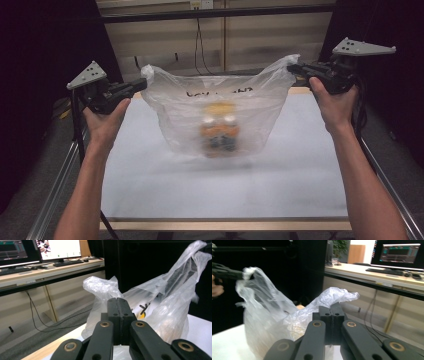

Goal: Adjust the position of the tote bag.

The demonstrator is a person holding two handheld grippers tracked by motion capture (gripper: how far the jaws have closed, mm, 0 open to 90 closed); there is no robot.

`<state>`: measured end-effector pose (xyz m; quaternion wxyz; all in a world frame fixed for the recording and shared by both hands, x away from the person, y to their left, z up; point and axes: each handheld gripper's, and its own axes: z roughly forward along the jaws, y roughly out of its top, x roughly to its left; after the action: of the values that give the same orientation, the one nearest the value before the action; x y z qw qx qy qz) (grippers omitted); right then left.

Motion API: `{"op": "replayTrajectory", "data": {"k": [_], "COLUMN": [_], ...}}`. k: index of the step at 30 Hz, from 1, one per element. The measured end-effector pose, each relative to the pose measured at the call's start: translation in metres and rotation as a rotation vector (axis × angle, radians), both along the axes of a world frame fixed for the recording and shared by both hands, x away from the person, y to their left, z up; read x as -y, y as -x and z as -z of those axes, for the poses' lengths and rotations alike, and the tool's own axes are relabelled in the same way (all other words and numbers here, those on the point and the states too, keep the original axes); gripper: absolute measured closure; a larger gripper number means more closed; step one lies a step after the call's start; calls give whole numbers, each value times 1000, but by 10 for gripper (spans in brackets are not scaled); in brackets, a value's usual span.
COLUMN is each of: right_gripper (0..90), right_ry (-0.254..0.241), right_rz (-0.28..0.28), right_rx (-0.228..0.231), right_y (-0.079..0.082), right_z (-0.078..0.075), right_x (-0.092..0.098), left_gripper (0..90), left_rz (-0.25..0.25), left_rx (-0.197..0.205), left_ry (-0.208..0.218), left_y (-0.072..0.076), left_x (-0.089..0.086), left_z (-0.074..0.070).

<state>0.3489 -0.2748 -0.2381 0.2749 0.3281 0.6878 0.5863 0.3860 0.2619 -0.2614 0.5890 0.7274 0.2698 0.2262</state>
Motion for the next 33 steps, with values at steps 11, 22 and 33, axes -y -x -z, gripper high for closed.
{"op": "replayTrajectory", "data": {"k": [11,22,33], "right_gripper": [900,900,900], "right_ry": [29,18,33], "right_rz": [62,7,-14], "right_rx": [-41,-52,-94], "right_y": [-1,32,39], "right_z": [27,59,84], "right_x": [17,22,21], "left_gripper": [900,900,900], "left_rz": [-48,-14,6], "left_rx": [-38,-29,-79], "left_ry": [0,0,15], "left_y": [-4,30,27], "left_x": [-21,-30,-33], "left_z": [22,35,69]}}
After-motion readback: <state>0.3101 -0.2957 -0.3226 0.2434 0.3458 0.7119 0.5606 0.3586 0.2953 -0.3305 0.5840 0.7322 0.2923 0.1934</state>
